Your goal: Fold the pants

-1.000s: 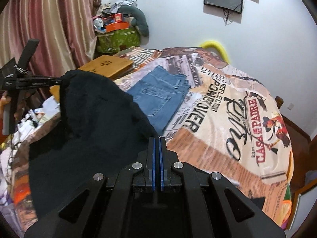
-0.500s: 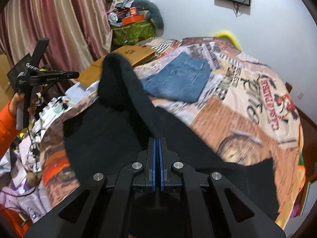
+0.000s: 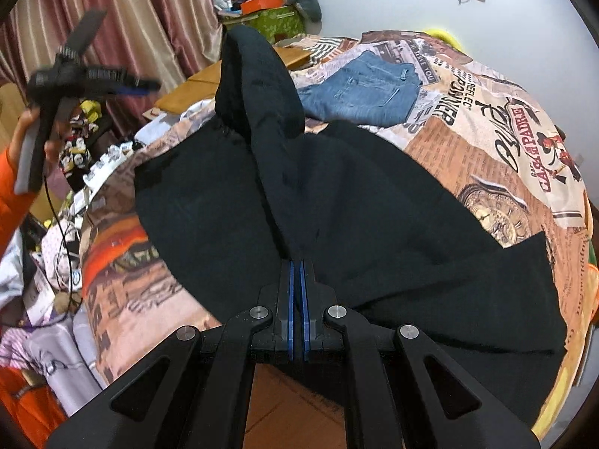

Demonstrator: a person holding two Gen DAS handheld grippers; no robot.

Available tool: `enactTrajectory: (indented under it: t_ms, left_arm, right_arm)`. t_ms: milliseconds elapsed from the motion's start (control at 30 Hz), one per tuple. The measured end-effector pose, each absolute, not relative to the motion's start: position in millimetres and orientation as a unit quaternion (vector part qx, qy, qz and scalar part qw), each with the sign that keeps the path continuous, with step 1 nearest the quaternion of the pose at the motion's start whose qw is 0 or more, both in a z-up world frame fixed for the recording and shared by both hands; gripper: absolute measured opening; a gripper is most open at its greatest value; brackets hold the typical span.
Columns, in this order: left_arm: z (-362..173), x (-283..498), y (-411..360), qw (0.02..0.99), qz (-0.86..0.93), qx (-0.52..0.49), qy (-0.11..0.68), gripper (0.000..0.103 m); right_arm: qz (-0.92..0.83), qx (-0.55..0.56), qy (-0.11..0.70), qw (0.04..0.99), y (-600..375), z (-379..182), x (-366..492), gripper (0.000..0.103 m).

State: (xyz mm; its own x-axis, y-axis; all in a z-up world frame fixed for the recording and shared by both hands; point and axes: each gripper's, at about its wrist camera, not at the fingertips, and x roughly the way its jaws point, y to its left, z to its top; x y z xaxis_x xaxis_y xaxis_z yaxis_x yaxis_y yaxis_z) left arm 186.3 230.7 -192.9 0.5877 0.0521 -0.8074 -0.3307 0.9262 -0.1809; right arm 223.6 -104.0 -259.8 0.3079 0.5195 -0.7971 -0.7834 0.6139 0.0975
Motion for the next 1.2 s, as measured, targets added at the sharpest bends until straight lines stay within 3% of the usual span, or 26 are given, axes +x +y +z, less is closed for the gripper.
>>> enactTrajectory:
  t_ms: [200,533,667,733,800,833,1200]
  left_arm:
    - [-186.5,196.0,225.5,0.867,0.069,-0.237,0.433,0.091]
    - [-207.0,242.4,214.3,0.839,0.078,-0.253,0.476,0.091]
    - [-220.9,233.8,212.0,0.839,0.092,-0.225,0.486,0.078]
    - [-225.2,222.9,209.9,0.845,0.100,-0.196,0.487,0.062]
    - [-232.5,212.6,207.7,0.844,0.107,-0.167,0.497,0.026]
    - [-236.2,208.8,208.5,0.843,0.110,-0.161,0.502,0.021]
    - [-251.7,159.5,213.8,0.848,0.147,-0.137,0.491,0.016]
  right_arm:
    - [0.414,-0.157,0.421,0.792,-105.4,-263.9,220.5,0.003]
    - [0.417,-0.146,0.420,0.793,-110.7,-264.5,215.8,0.003]
    - [0.419,-0.146,0.419,0.792,-111.5,-263.0,213.6,0.003]
    - [0.423,-0.146,0.419,0.790,-112.4,-262.7,213.0,0.004]
    - [0.424,-0.144,0.420,0.790,-112.4,-262.1,213.3,0.004]
    - [0.424,-0.143,0.420,0.789,-112.6,-262.0,213.8,0.004]
    - [0.419,-0.125,0.425,0.792,-116.5,-256.7,215.5,0.004]
